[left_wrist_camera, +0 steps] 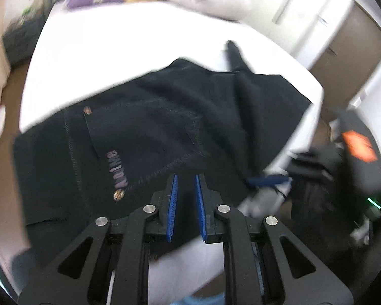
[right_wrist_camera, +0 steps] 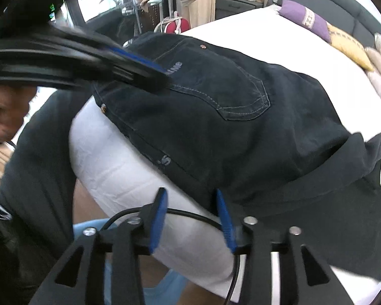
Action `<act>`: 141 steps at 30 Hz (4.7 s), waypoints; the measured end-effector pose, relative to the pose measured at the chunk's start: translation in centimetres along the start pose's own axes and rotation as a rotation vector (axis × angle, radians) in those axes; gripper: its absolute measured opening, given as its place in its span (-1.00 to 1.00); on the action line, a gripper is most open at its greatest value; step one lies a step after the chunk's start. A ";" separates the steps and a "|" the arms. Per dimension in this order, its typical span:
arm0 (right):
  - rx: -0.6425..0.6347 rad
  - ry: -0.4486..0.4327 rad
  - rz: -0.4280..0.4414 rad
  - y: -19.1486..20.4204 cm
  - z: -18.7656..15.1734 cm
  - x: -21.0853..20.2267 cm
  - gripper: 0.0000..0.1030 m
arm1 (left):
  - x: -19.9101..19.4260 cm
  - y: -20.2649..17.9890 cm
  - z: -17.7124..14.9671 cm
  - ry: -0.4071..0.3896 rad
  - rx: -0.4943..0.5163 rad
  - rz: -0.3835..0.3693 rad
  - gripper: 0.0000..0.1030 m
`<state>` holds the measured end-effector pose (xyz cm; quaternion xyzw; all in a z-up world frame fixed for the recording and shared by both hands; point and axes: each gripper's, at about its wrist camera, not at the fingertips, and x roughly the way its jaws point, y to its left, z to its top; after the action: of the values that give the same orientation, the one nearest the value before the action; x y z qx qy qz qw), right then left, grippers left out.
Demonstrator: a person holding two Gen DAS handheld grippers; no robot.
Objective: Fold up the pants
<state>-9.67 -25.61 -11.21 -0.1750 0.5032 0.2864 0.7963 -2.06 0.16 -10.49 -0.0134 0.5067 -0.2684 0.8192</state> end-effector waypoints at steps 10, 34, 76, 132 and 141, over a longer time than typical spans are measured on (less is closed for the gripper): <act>0.540 -0.262 0.230 -11.4 -5.1 -9.0 -0.03 | 5.2 3.2 1.2 0.025 -0.122 0.046 -0.73; 1.433 -0.478 0.298 -39.6 -4.2 0.7 0.00 | 7.9 2.6 2.5 0.055 -0.204 0.011 -0.74; 1.796 -0.852 0.079 -36.5 -29.4 -11.7 -0.27 | 6.7 1.1 1.8 0.061 -0.155 0.077 -0.73; 1.879 -0.853 0.041 -35.9 -32.8 -12.0 -0.92 | 5.8 1.0 2.0 0.054 -0.179 0.074 -0.73; 1.889 -0.796 0.005 -36.7 -32.4 -11.7 -0.92 | 4.6 2.2 1.7 0.068 -0.175 0.041 -0.73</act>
<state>-13.09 -75.69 -15.04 0.6326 0.2228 -0.1880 0.7175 1.92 -0.43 -14.06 -0.0655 0.5561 -0.2065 0.8024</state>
